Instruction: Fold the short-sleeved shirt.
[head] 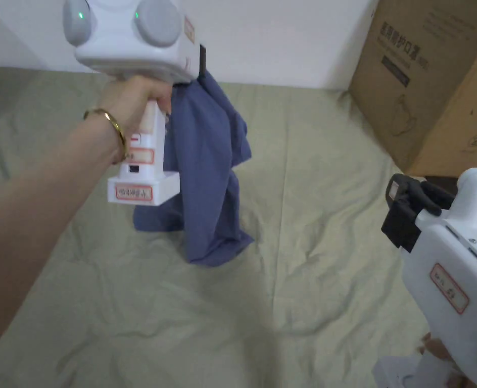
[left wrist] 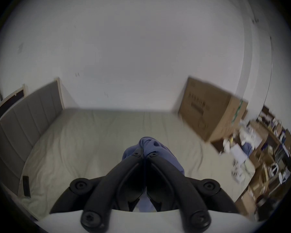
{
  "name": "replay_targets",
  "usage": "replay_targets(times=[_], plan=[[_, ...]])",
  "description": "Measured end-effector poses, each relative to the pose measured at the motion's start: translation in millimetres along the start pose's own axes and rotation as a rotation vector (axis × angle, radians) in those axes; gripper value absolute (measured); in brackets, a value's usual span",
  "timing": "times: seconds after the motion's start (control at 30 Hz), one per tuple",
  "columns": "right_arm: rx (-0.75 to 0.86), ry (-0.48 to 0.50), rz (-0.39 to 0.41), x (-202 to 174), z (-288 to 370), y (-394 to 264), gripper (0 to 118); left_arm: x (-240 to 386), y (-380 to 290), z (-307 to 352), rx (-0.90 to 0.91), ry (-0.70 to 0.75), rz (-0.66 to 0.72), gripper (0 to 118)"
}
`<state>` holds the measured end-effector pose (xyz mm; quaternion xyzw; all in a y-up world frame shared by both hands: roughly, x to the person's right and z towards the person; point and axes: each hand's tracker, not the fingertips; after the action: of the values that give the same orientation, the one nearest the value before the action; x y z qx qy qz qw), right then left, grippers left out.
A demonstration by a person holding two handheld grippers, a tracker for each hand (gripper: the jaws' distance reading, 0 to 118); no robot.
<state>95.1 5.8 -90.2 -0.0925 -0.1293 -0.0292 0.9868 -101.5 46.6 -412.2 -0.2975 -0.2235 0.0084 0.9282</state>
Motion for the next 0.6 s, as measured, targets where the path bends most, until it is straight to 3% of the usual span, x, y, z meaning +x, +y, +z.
replay_targets(times=[0.1, 0.3, 0.4, 0.53, 0.6], plan=[[-0.024, -0.019, 0.016, 3.9, -5.1, -6.6, 0, 5.7, -64.0, -59.0, -0.187, 0.004, -0.017, 1], [-0.074, -0.037, 0.006, 12.2, -16.2, -19.4, 0, 16.1, -203.5, -102.3, -0.494, 0.052, -0.037, 1], [-0.095, -0.038, -0.002, 14.4, -21.6, -23.7, 0, 15.1, -238.6, -112.0, -0.516, 0.112, -0.066, 6], [-0.114, -0.029, -0.003, 11.8, -26.7, -27.1, 0, 18.4, -229.5, -96.6, -0.469, 0.084, -0.062, 48], [-0.117, -0.024, 0.009, 9.0, -28.1, -28.7, 0, 13.3, -209.7, -86.7, -0.426, 0.087, -0.015, 76]])
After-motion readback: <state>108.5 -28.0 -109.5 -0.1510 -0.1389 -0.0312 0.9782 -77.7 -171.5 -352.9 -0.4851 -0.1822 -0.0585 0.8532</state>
